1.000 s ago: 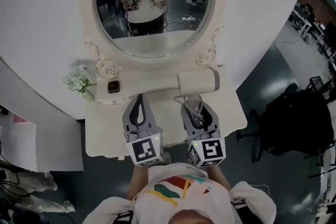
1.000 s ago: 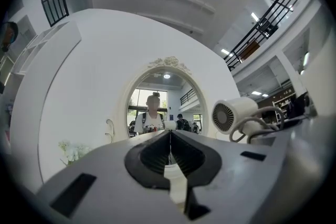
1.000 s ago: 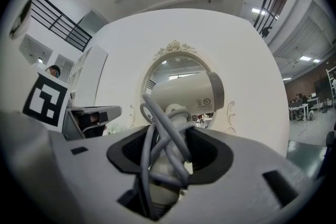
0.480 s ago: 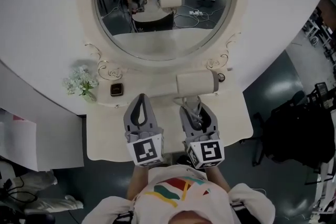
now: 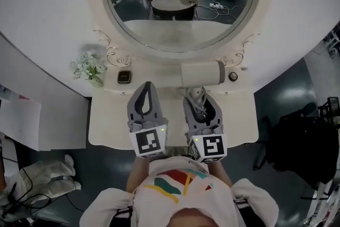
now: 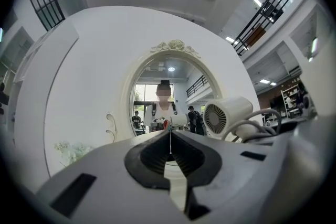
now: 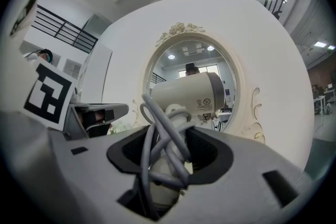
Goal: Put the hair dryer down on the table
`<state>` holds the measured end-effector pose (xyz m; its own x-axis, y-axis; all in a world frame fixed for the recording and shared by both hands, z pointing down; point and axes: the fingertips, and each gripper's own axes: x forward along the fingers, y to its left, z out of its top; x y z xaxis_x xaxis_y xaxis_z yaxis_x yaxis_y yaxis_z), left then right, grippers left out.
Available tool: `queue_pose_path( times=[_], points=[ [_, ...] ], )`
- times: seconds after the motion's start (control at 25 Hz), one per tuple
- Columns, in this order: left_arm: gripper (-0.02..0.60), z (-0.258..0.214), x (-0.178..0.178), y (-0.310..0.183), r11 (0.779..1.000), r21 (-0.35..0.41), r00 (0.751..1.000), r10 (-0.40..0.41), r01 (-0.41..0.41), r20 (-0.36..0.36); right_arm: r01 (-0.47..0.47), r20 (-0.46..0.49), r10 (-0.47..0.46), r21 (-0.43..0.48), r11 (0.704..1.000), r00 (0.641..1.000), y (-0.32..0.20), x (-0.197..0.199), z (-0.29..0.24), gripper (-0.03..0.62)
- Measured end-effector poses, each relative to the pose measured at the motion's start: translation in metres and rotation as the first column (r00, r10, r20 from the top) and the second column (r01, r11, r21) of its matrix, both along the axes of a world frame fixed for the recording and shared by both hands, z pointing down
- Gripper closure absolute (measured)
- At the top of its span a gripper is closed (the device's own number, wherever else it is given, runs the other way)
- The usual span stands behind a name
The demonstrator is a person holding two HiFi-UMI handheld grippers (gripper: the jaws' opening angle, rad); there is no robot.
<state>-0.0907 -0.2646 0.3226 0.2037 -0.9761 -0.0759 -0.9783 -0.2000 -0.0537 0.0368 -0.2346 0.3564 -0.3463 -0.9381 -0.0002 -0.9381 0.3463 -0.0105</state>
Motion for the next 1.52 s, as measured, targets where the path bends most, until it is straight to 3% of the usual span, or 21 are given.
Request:
queue_pose_path(
  times=[0.28, 0.48, 0.96, 1.24, 1.52],
  points=[
    [0.574, 0.002, 0.0, 0.002, 1.0, 0.021, 1.0, -0.01, 0.01, 0.008, 0.026, 0.015, -0.026, -0.007, 1.0, 1.0, -0.002, -0.002, 0.001, 0.405],
    [0.574, 0.002, -0.004, 0.001, 1.0, -0.009, 1.0, -0.011, 0.011, 0.017, 0.037, 0.016, -0.037, -0.012, 0.999, 0.999, -0.003, -0.006, 0.0, 0.405],
    [0.574, 0.02, -0.008, 0.0, 0.999, -0.047, 0.999, -0.022, 0.024, 0.031, 0.042, 0.016, -0.04, -0.116, 0.992, 0.999, -0.009, -0.01, 0.038, 0.405],
    [0.574, 0.026, -0.007, 0.0, 0.998, -0.059, 0.999, -0.027, 0.03, 0.037, 0.042, 0.041, -0.033, -0.226, 0.973, 0.999, -0.013, -0.007, 0.07, 0.405],
    [0.574, 0.028, -0.004, -0.002, 0.997, -0.066, 0.999, -0.025, 0.028, 0.044, 0.042, 0.02, -0.038, -0.277, 0.96, 0.999, -0.016, -0.006, 0.09, 0.405]
  ],
)
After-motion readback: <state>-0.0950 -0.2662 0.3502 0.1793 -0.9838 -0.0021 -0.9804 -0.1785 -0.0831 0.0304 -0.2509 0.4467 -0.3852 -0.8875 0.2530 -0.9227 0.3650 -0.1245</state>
